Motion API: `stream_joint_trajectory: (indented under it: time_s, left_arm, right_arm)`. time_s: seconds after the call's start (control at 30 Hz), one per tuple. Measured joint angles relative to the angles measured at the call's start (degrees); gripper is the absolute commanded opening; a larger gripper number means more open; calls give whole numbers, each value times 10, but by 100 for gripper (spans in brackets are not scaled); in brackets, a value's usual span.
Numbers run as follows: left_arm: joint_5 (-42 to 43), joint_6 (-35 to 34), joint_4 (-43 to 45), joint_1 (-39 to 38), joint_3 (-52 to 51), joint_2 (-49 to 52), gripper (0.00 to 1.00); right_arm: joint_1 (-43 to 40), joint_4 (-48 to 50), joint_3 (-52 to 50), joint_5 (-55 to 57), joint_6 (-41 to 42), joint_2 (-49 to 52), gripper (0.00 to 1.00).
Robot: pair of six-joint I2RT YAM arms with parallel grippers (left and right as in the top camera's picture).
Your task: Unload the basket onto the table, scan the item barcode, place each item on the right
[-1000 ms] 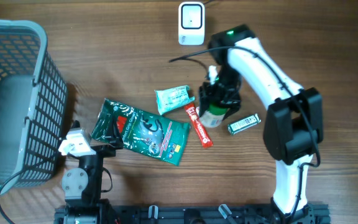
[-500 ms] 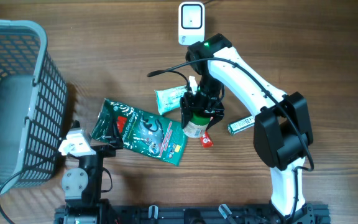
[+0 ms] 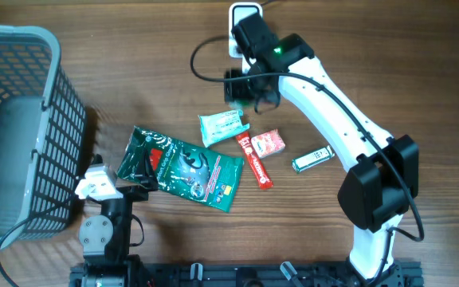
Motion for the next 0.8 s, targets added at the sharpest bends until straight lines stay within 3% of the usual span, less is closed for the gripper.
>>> stream_joint_trajectory:
  time_s: [0.2,0.43,0.6,0.8]
  left_arm:
    - [0,0,0,0,0,0,100]
    - [1,0,0,0,0,0,100]
    - [2,0,0,0,0,0,100]
    - [2,0,0,0,0,0,100]
  right_arm:
    - [0,298,-52,165,-3,-1,64]
    - [-3,622,-104,266,-85,58,69]
    - [-12,720,-109,275,-136,141,70]
    - [-17,756,-116,279,-146,152,69]
